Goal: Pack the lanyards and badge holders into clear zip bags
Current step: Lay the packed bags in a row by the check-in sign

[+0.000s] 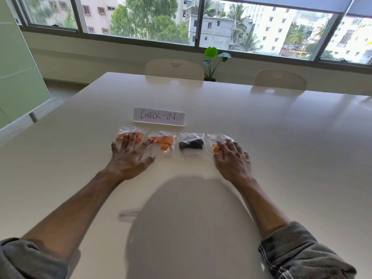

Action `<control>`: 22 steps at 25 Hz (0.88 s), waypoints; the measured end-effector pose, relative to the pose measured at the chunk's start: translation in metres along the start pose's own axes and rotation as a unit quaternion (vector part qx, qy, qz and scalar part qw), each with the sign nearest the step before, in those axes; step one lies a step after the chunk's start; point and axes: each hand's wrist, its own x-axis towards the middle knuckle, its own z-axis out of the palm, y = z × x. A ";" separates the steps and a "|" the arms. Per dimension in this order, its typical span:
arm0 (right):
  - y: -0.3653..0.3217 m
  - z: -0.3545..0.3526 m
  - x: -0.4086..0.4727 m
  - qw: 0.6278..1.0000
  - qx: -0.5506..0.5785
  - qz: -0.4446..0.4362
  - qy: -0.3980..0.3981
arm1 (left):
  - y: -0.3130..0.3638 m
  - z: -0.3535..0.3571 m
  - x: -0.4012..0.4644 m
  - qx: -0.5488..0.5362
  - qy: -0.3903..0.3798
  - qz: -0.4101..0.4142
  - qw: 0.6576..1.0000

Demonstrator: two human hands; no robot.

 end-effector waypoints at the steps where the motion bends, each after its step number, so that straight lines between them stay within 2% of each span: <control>1: 0.003 -0.001 0.000 1.000 0.006 0.004 0.003 | 0.000 -0.001 0.000 0.001 -0.001 0.000 1.000; 7: 0.004 -0.005 -0.003 0.999 0.030 0.017 0.014 | -0.001 -0.002 0.000 0.001 -0.006 0.005 1.000; 10: -0.002 -0.007 -0.005 0.997 0.025 -0.025 0.063 | -0.001 -0.002 0.000 0.005 0.016 0.011 1.000; 12: -0.004 -0.005 -0.007 0.997 0.007 -0.046 0.063 | -0.001 -0.003 0.000 0.011 0.026 0.012 1.000; 17: -0.003 -0.001 -0.007 0.998 0.008 0.002 0.055 | -0.001 -0.003 -0.001 0.005 0.020 0.002 1.000; 20: -0.013 -0.002 -0.009 0.992 0.021 -0.092 0.083 | 0.000 -0.003 -0.001 0.004 0.030 0.008 1.000; 22: -0.029 0.001 -0.014 0.979 0.058 -0.189 0.043 | 0.000 -0.002 -0.001 0.003 0.044 0.018 0.999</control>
